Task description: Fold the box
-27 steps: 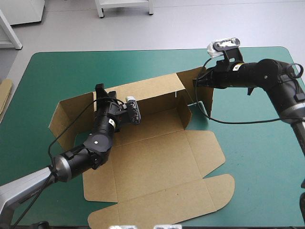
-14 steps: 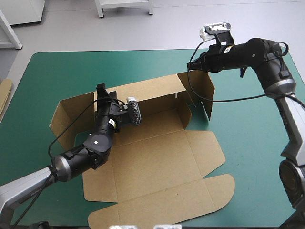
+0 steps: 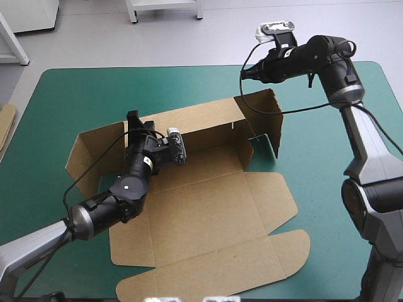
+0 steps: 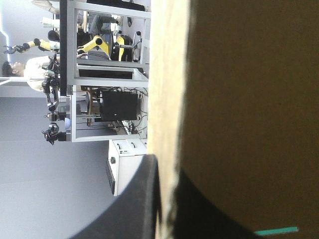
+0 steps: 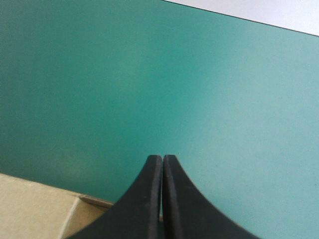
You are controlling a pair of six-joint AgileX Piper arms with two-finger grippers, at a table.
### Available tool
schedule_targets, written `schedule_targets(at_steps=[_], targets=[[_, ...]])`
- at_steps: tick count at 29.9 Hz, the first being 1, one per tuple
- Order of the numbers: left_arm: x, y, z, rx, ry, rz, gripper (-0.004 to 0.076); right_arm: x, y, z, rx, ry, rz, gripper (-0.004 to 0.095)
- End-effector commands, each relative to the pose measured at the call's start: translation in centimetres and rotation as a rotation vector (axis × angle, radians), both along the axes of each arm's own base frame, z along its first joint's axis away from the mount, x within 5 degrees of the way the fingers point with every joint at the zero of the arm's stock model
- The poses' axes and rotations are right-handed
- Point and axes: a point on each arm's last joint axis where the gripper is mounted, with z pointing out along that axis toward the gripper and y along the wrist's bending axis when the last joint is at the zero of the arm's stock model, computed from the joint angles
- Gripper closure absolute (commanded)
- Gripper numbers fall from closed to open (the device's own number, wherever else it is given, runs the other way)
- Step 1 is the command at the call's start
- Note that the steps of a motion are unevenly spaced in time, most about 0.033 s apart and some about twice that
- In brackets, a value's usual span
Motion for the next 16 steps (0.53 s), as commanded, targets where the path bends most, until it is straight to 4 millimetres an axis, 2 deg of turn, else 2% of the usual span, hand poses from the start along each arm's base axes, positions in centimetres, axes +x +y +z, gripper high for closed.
schedule_targets(at_steps=[1, 7, 16], targets=[[-0.2, 0.1, 1.4, -0.048, -0.033, 0.014, 0.0733, -0.5, -0.2, 2.8, 0.046, -0.102, -0.015, 0.0908], [-0.2, 0.1, 1.4, -0.048, -0.034, 0.015, 0.0733, 0.7, 0.0, 1.1, 0.039, -0.057, -0.017, 0.0908], [-0.2, 0.1, 1.4, -0.051, -0.031, 0.014, 0.0732, 0.8, -0.3, -0.5, -0.001, 0.050, 0.007, 0.0908]])
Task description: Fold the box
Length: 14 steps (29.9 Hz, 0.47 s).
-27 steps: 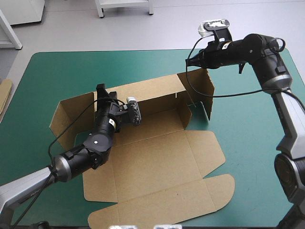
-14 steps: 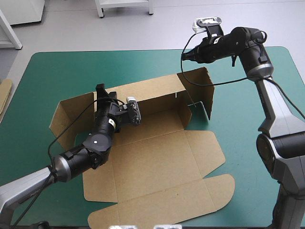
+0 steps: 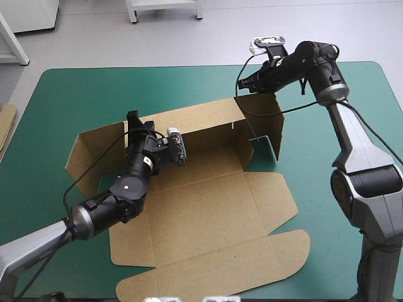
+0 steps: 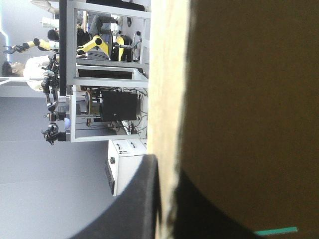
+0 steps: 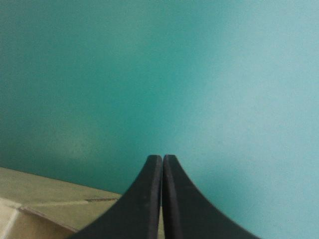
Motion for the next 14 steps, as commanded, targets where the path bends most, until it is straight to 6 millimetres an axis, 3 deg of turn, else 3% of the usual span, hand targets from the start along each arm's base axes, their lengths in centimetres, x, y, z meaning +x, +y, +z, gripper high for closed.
schedule_targets(at_steps=[1, 6, 14], targets=[[-0.20, 0.13, 1.42, -0.050, -0.032, 0.015, 0.0733, -1.54, -1.10, 3.63, 0.029, -0.067, -0.003, 0.0908], [-0.21, 0.08, 1.41, -0.059, -0.030, 0.011, 0.0732, -2.01, -1.87, 3.32, 0.021, 0.004, 0.023, 0.0908], [-0.21, 0.05, 1.40, -0.060, -0.029, 0.008, 0.0733, -2.23, -1.38, 3.64, 0.074, 0.002, 0.060, 0.0908]])
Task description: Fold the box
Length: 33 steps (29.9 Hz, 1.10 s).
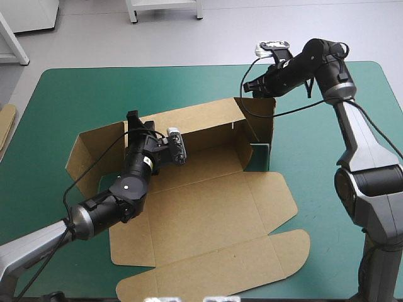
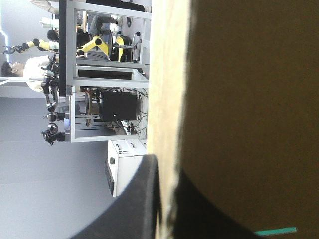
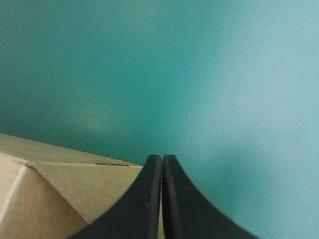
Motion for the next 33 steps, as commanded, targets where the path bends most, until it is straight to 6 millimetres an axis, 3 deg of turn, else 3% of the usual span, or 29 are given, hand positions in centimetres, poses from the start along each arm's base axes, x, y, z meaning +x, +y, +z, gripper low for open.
schedule_targets(at_steps=[1, 6, 12, 21, 33], targets=[[-0.2, 0.1, 1.4, -0.058, -0.030, 0.011, 0.0733, -1.7, -0.2, 3.9, 0.050, -0.098, 0.023, 0.0908], [-0.2, 0.1, 1.4, -0.058, -0.030, 0.011, 0.0733, -1.8, -0.7, 3.7, 0.074, -0.078, 0.023, 0.0908], [-0.2, 0.1, 1.4, -0.063, -0.029, 0.010, 0.0733, -2.7, -1.2, 2.1, 0.056, -0.014, 0.042, 0.0908], [-0.2, 0.1, 1.4, -0.066, -0.028, 0.014, 0.0732, -4.2, -2.2, 1.8, 0.136, -0.025, 0.069, 0.0908], [-0.2, 0.1, 1.4, -0.081, -0.026, 0.016, 0.0732, -7.5, -3.5, -2.2, 0.198, -0.207, 0.118, 0.0908]])
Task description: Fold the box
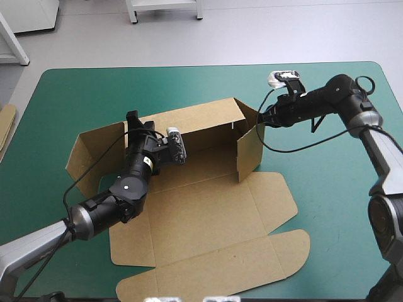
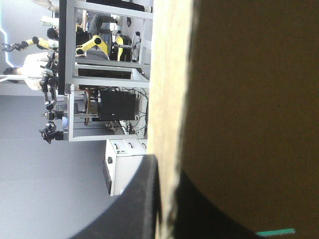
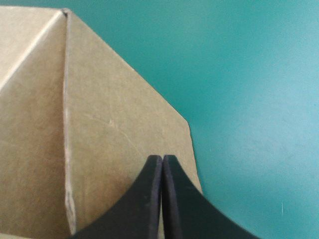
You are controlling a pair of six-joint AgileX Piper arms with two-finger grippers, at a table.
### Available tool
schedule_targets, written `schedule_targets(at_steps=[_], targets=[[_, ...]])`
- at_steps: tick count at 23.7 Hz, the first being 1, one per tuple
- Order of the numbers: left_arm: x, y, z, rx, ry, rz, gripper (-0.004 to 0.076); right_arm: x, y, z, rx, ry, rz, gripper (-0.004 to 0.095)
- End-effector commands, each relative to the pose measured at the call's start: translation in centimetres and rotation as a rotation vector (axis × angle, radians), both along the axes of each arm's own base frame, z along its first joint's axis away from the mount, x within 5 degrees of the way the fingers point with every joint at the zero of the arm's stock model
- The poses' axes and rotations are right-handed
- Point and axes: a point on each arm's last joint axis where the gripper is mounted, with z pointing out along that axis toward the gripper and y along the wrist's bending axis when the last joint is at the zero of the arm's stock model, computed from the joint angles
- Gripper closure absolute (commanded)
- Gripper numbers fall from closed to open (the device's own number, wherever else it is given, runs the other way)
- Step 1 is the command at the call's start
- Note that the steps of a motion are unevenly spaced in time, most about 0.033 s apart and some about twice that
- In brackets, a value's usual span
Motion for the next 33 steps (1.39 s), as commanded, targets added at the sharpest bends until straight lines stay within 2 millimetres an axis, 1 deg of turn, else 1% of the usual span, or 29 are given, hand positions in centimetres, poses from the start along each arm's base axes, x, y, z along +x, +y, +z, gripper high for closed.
schedule_targets(at_steps=[1, 5, 8, 10, 11, 12, 14, 17, 18, 19, 24, 27, 31, 33], targets=[[-0.2, 0.1, 1.4, -0.065, -0.028, 0.012, 0.0732, -1.5, -1.0, 2.2, 0.095, -0.187, -0.014, 0.0908], [-0.2, 0.1, 1.4, -0.065, -0.028, 0.012, 0.0733, -3.0, -1.4, 1.1, 0.155, -0.293, 0.050, 0.0908], [-0.2, 0.1, 1.4, -0.068, -0.026, 0.013, 0.0732, -3.4, -2.1, -0.4, 0.145, -0.266, 0.053, 0.0908], [-0.2, 0.1, 1.3, -0.078, -0.022, 0.018, 0.0732, -3.7, -2.1, -0.6, 0.127, -0.261, 0.097, 0.0897], [-0.2, 0.1, 1.3, -0.078, -0.022, 0.018, 0.0732, -3.8, -2.2, -0.6, 0.133, -0.254, 0.109, 0.0876], [-0.2, 0.1, 1.3, -0.078, -0.022, 0.018, 0.0732, -3.9, -2.2, -0.5, 0.133, -0.254, 0.123, 0.0847], [-0.2, 0.1, 1.3, -0.078, -0.022, 0.018, 0.0732, -4.2, -2.1, -0.5, 0.129, -0.247, 0.142, 0.0750], [-0.2, 0.1, 1.3, -0.078, -0.022, 0.018, 0.0732, -4.4, -2.0, -0.6, 0.148, -0.204, 0.144, 0.0486], [-0.2, 0.1, 1.3, -0.078, -0.022, 0.018, 0.0733, -4.5, -2.0, -0.6, 0.152, -0.198, 0.149, 0.0430], [-0.2, 0.1, 1.3, -0.078, -0.022, 0.018, 0.0733, -4.5, -1.9, -0.5, 0.168, -0.199, 0.150, 0.0410], [-0.2, 0.1, 1.3, -0.078, -0.022, 0.018, 0.0732, -5.0, -1.5, -0.3, 0.207, -0.184, 0.204, 0.0409], [-0.2, 0.1, 1.3, -0.078, -0.022, 0.018, 0.0733, -4.9, -1.5, -0.2, 0.214, -0.192, 0.198, 0.0408], [-0.2, 0.1, 1.3, -0.078, -0.022, 0.018, 0.0733, -4.8, -1.6, -0.7, 0.200, -0.209, 0.192, 0.0408], [-0.2, 0.0, 1.3, -0.079, -0.021, 0.014, 0.0732, -4.9, -1.4, -1.1, 0.218, -0.207, 0.191, 0.0408]])
